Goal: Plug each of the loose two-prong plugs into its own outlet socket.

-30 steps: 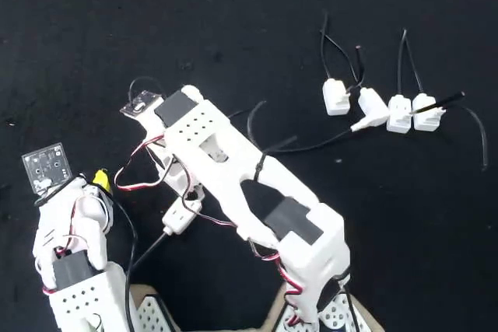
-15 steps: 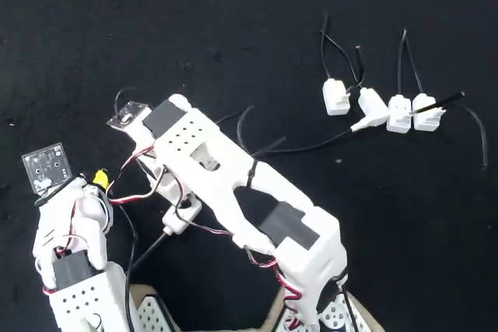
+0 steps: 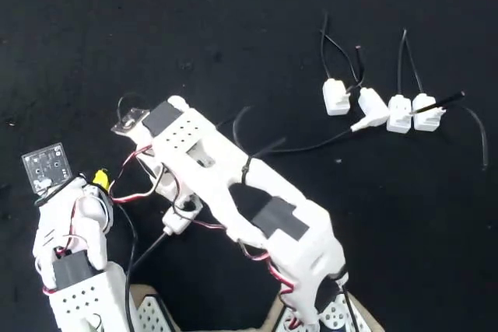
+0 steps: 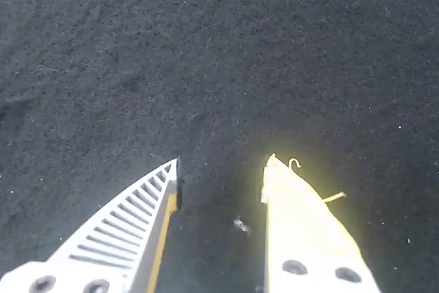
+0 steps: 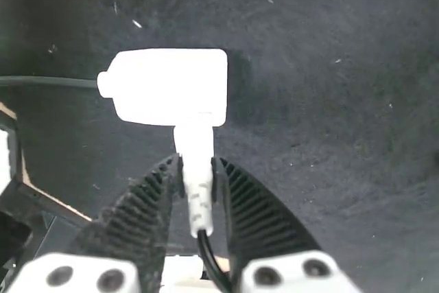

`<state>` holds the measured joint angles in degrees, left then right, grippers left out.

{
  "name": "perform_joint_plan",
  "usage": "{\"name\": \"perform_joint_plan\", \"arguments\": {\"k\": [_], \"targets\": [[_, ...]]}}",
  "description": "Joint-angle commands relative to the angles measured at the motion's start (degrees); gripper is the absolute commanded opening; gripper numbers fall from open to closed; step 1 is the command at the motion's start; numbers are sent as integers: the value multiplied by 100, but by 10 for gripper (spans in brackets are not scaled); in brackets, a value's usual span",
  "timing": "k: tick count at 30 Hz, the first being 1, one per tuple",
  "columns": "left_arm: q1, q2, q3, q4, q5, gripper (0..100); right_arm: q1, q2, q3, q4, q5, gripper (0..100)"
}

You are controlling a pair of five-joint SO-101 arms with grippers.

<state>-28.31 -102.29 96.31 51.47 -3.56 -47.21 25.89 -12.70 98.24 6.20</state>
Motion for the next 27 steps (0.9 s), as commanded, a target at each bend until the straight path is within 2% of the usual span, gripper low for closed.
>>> {"name": "perform_joint_plan", "arguments": {"k": [1, 14, 21, 27], "targets": [[40, -18, 110, -79, 35, 202, 79, 189, -637, 149, 53, 11], [31, -18, 110, -70, 35, 202, 88, 215, -945, 299, 44, 11], [31, -18, 110, -70, 35, 202, 246, -391, -787, 290, 53, 11], [31, -18, 110, -70, 35, 202, 229, -31, -945, 264, 220, 11]]}}
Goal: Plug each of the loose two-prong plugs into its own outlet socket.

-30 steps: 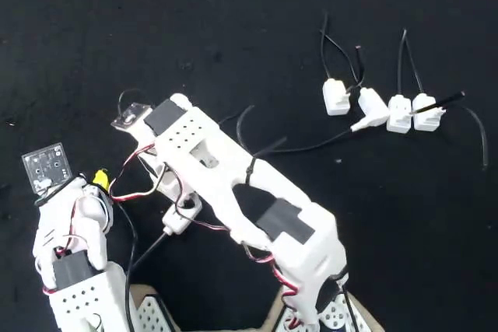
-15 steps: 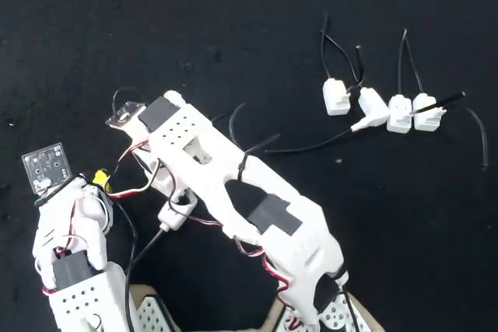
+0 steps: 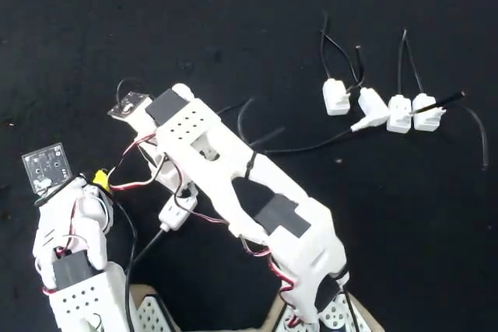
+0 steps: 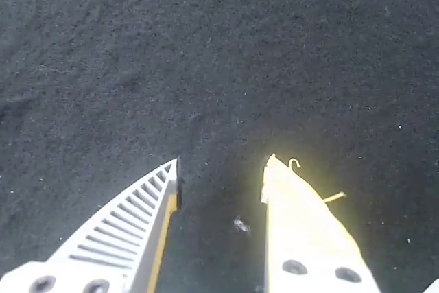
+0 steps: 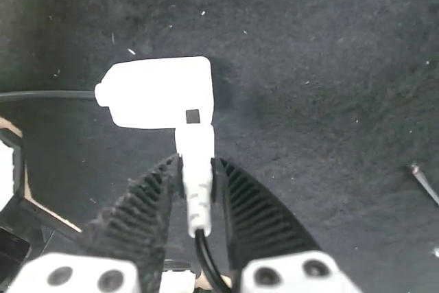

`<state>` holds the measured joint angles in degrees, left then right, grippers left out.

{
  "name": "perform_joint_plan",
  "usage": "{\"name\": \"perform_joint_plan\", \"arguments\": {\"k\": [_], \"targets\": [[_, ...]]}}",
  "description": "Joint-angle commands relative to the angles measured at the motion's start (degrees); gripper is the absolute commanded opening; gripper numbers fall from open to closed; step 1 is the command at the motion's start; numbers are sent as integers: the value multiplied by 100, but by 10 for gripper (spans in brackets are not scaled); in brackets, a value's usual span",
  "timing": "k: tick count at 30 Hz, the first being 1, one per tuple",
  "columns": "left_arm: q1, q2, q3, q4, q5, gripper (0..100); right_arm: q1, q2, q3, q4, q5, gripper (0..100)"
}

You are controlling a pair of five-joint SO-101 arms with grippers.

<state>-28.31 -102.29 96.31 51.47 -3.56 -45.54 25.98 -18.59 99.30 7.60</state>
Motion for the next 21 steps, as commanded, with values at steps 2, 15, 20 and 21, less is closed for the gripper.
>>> {"name": "perform_joint_plan", "arguments": {"k": [2, 15, 20, 21], "targets": [[31, -18, 110, -70, 35, 202, 62, 224, -541, 167, 70, 11], [31, -18, 110, -70, 35, 202, 44, 664, -514, 185, 62, 11], [31, -18, 110, -70, 35, 202, -158, 708, -470, 158, 62, 11], [31, -18, 110, -70, 35, 202, -193, 708, -479, 158, 62, 11]]}}
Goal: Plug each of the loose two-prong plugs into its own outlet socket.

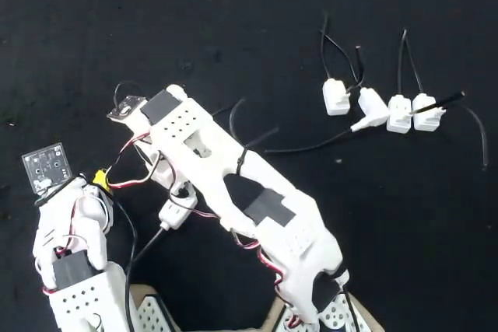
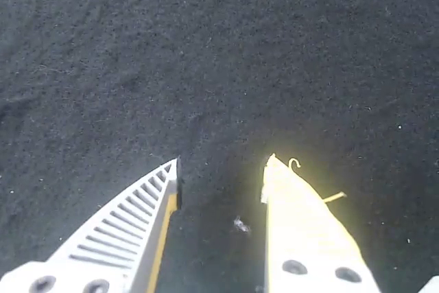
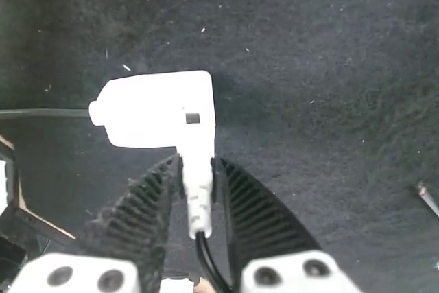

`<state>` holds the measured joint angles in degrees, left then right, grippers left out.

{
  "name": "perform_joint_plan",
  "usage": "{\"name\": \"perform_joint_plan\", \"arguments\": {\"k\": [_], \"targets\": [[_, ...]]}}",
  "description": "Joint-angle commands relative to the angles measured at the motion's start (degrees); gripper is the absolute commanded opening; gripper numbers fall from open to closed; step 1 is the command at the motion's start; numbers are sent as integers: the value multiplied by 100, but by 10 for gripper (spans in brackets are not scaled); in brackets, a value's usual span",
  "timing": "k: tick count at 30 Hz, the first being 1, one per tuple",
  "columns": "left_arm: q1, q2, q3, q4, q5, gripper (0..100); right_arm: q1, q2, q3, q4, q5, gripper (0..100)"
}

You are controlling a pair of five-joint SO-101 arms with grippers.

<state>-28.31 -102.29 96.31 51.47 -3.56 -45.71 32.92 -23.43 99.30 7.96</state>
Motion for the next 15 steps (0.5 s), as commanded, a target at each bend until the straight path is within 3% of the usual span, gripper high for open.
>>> {"name": "perform_joint_plan", "arguments": {"k": [1, 15], "targets": [[31, -18, 110, -70, 35, 202, -202, 13, -4, 149, 26, 11], [31, -18, 110, -70, 35, 202, -229, 778, -629, 18, 26, 11]]}}
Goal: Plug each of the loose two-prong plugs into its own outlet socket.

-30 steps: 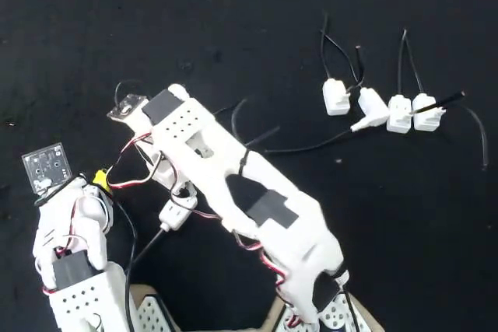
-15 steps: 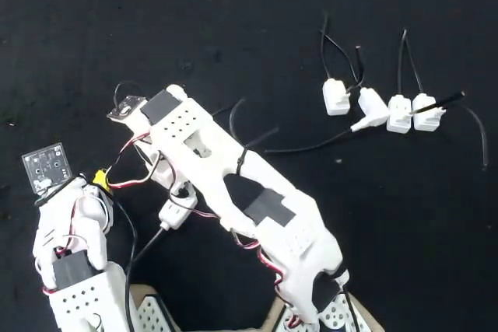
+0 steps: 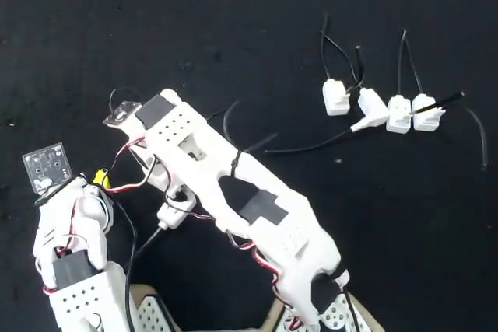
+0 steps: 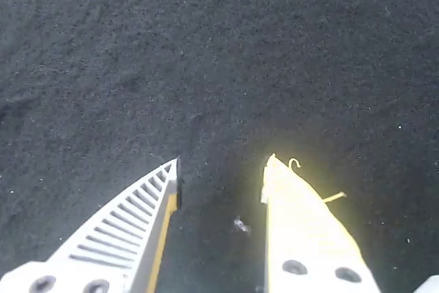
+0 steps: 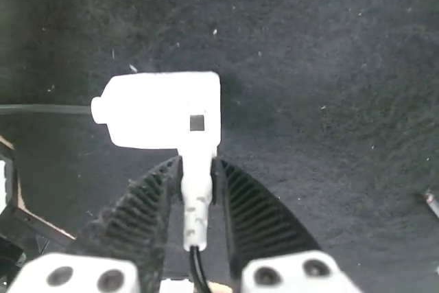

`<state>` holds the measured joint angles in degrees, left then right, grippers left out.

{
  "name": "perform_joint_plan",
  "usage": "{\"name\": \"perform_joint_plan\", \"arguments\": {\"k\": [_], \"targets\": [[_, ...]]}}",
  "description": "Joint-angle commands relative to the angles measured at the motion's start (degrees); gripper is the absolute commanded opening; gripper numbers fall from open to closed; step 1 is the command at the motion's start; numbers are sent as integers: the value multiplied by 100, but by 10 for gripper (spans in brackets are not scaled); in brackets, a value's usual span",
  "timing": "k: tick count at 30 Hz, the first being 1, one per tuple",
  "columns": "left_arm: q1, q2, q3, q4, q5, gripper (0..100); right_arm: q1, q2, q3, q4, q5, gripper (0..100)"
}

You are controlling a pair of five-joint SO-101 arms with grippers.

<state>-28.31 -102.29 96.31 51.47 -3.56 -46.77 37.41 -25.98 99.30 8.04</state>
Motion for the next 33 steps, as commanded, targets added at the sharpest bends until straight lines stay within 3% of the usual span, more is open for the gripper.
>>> {"name": "perform_joint_plan", "arguments": {"k": [1, 33], "targets": [[31, -18, 110, -70, 35, 202, -132, 356, -435, 18, 18, 11], [31, -9, 110, -70, 35, 202, -369, 356, 699, -923, -176, 11]]}}
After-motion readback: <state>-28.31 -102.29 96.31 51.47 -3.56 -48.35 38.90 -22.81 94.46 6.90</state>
